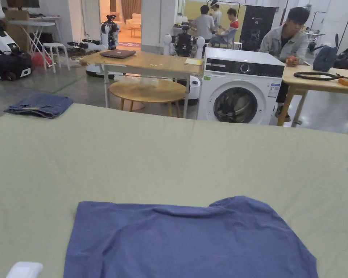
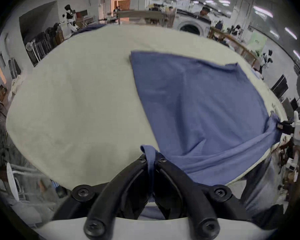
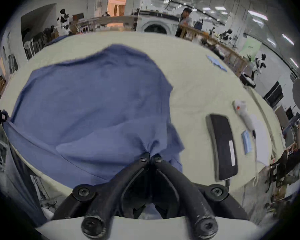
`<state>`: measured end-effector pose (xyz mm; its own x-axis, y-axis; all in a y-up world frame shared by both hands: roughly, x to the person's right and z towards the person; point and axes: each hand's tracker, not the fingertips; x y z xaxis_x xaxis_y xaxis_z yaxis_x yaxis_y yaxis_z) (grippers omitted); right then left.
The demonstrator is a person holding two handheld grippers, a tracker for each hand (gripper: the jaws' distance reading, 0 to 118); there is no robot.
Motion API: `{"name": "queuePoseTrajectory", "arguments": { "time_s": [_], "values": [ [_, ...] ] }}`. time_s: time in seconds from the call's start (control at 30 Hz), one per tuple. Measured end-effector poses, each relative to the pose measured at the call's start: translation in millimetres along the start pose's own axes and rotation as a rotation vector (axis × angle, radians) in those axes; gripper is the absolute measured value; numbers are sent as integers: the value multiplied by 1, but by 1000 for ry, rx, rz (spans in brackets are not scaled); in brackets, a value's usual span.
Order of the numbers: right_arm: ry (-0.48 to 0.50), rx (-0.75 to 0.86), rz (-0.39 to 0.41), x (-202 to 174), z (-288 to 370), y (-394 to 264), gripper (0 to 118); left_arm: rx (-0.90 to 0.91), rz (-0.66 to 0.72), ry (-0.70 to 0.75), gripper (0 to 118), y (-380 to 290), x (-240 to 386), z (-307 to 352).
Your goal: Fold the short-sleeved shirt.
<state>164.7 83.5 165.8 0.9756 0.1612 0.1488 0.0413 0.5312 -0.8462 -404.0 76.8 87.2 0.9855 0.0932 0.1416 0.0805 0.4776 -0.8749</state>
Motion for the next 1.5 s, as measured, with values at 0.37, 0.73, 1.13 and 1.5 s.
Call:
{"name": "queuePoseTrajectory", "arguments": {
  "time_s": [0.37, 0.73, 1.13, 1.5],
  "values": [
    [-3, 12, -43, -16, -34, -7, 3, 104, 124, -39, 2, -7, -2, -25],
    [22, 255, -165, -23, 9, 31, 76, 282, 129, -75, 49, 31, 19, 9],
    [98, 685, -179, -101, 55, 75, 9, 656, 7, -51, 25, 60, 92, 41],
    [171, 689, -161, -117, 60, 78, 0, 620, 9, -55, 0, 63, 97, 42]
  ]
}}
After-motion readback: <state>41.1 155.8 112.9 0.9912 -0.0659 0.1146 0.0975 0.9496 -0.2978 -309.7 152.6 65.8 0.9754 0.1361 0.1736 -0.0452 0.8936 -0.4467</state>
